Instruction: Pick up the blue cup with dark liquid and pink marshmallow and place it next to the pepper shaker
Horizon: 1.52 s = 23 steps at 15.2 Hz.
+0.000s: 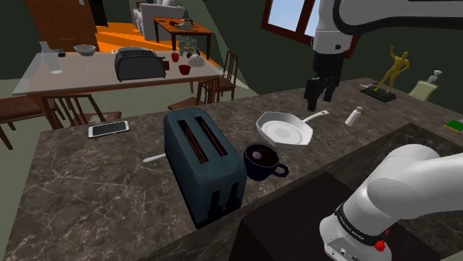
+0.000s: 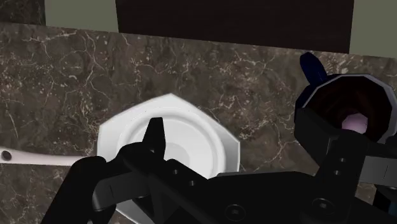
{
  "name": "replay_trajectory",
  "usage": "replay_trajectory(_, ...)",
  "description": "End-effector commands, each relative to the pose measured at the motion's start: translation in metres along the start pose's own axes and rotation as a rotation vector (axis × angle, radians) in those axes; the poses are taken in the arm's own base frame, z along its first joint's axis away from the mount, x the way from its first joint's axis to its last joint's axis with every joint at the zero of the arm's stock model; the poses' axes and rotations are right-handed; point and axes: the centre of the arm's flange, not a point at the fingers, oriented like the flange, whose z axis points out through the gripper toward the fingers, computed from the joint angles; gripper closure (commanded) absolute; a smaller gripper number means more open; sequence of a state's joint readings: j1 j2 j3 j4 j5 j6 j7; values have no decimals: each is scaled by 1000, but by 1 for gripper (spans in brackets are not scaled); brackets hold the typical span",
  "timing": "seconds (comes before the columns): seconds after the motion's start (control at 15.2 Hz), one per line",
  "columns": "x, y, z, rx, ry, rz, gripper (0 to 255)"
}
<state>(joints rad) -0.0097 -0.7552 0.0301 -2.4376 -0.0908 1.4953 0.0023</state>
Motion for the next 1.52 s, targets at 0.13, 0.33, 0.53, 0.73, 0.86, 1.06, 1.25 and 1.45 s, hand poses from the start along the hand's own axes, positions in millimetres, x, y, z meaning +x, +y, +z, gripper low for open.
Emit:
replay_trajectory(0.13, -3, -18, 19, 2, 32, -56, 0)
replay_trajectory(0.33, -7, -46, 46, 5, 79, -139, 0)
replay_trajectory(0.53, -13, -73, 74, 7, 126, -222, 0)
replay_trajectory(0.73, -20, -99, 103, 10, 173, -306, 0)
replay_trajectory(0.86, -24, -116, 122, 12, 205, -361, 0)
replay_trajectory(1.06, -31, -138, 146, 14, 245, -433, 0)
replay_trajectory(1.25, -28, -139, 162, 14, 245, -433, 0)
replay_trajectory(1.45, -24, -140, 177, 14, 245, -433, 0)
